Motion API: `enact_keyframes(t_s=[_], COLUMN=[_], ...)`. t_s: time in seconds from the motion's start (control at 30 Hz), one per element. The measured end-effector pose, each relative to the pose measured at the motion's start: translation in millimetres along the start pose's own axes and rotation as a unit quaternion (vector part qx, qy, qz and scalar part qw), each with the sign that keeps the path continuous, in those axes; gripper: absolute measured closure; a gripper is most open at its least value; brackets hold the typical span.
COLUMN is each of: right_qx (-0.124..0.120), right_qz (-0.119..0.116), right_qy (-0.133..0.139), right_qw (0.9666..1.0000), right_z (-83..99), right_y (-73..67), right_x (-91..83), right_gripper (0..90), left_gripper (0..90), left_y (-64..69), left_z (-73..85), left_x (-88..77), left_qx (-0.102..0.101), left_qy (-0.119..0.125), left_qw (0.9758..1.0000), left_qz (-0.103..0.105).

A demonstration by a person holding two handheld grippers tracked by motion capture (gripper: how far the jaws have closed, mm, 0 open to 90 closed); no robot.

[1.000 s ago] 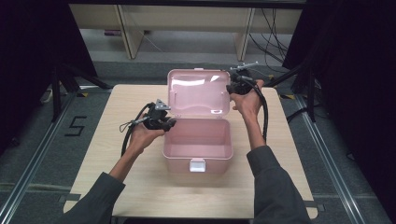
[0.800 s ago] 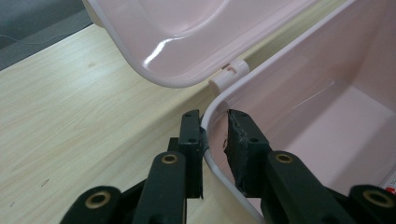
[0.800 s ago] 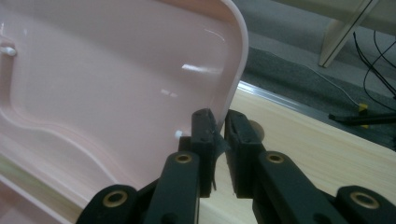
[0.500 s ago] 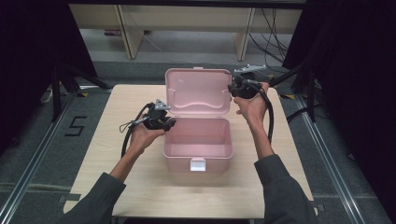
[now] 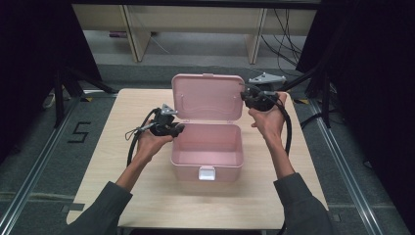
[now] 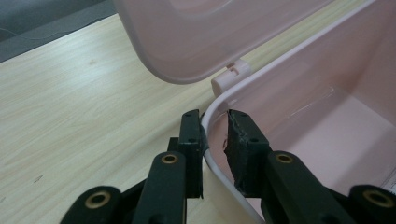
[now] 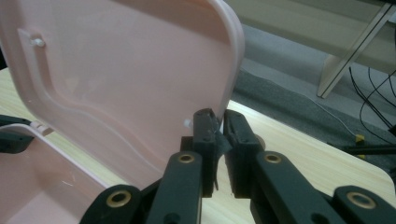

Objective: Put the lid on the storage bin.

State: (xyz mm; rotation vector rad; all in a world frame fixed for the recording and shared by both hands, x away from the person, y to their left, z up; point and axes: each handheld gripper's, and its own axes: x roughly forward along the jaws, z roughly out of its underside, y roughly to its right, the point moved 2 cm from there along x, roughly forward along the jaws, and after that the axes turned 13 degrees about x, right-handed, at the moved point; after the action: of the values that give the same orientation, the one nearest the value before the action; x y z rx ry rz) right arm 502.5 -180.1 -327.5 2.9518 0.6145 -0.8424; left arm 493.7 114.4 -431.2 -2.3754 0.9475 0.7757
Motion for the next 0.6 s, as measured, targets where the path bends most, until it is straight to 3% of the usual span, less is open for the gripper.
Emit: enact_keyframes(t_s=[0.1, 0.17, 0.2, 0.23, 0.3, 0.33, 0.37, 0.4, 0.47, 0.6], right_qx=[-0.005, -0.027, -0.009, -0.009, -0.018, -0.031, -0.046, -0.046, -0.048, -0.053], right_qz=[-0.003, -0.005, -0.004, -0.001, -0.006, -0.002, 0.01, -0.001, -0.019, -0.016], right_qy=[0.01, 0.017, 0.012, 0.018, 0.026, 0.018, 0.028, 0.024, 0.027, 0.028], right_qw=[0.9999, 0.9995, 0.9999, 0.9998, 0.9995, 0.9994, 0.9985, 0.9987, 0.9983, 0.9981], right_z=[3.0, 3.7, 5.5, 6.1, 7.0, 7.1, 8.3, 8.7, 8.6, 5.8], right_y=[-2.1, -1.3, -4.9, -5.8, -7.3, -7.5, -10.0, -11.2, -18.1, -20.7], right_x=[-4.7, -7.2, -10.9, -11.0, -13.5, -17.0, -20.1, -22.2, -25.5, -27.0], right_gripper=[84.8, 84.8, 84.8, 84.8, 84.8, 89.4, 90.0, 90.0, 90.0, 90.0], left_gripper=[75.6, 75.6, 75.7, 75.7, 75.7, 76.0, 76.0, 76.1, 76.1, 76.1], left_y=[0.4, 0.4, 0.4, 0.4, 1.4, 1.1, -0.9, -0.9, -1.4, -2.4], left_z=[-0.1, 0.1, 0.2, 0.5, 1.0, 1.7, 2.9, 2.6, 2.3, 3.0], left_x=[-0.3, -0.7, -0.8, -0.8, -0.4, 0.6, -0.6, 0.6, 1.4, 1.0], left_qx=[-0.001, -0.005, -0.006, -0.01, -0.02, -0.025, -0.024, -0.03, -0.025, -0.022], left_qy=[0.0, 0.0, 0.0, 0.001, 0.005, 0.009, 0.006, 0.013, 0.013, 0.012], left_qw=[1.0, 1.0, 1.0, 1.0, 0.9998, 0.9995, 0.9997, 0.9993, 0.9995, 0.9996], left_qz=[-0.002, -0.002, -0.002, 0.0, -0.007, -0.015, -0.009, -0.014, -0.013, -0.01])
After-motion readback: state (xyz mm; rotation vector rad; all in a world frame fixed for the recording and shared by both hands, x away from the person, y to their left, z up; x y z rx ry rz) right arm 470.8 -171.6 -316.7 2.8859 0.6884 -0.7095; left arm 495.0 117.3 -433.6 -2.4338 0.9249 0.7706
